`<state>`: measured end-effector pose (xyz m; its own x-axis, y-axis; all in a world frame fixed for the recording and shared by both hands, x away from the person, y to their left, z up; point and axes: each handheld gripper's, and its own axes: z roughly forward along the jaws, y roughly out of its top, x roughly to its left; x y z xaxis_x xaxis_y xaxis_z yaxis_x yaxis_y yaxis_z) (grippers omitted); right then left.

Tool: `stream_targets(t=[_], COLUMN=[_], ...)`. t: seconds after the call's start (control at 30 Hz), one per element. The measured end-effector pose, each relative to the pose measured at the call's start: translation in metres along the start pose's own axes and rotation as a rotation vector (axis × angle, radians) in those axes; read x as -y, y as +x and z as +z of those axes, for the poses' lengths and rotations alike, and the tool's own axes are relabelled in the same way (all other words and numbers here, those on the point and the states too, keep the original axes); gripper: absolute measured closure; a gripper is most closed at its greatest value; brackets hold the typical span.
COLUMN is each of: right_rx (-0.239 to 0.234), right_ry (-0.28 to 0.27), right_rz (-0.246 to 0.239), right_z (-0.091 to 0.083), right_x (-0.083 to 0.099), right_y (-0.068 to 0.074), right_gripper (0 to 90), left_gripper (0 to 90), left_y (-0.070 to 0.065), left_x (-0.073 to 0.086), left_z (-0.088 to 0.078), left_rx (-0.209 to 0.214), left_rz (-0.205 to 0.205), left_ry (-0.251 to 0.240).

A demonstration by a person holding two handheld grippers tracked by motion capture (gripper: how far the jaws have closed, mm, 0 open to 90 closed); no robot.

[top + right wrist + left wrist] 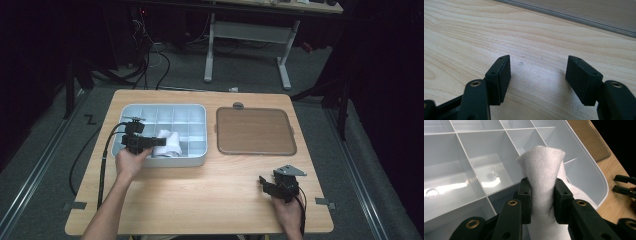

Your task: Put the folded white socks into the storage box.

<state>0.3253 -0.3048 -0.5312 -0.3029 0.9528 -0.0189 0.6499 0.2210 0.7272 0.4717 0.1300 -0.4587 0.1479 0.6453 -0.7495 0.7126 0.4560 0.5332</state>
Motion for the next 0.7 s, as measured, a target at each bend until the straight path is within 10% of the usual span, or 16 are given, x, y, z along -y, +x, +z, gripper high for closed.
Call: stream_targets(t=[0.7], right_rx=[0.001], right_ry=[-0.001], right_rz=[0.000], right_z=[0.0001], right_x=[0.0000], right_y=[0.0001], right_gripper=[37.4], left_gripper=[72.8], left_y=[0.0036], left_x=[0.0058], left_z=[0.0069], left_rx=[-0.066], left_rz=[0.076], left_ry=[0.010])
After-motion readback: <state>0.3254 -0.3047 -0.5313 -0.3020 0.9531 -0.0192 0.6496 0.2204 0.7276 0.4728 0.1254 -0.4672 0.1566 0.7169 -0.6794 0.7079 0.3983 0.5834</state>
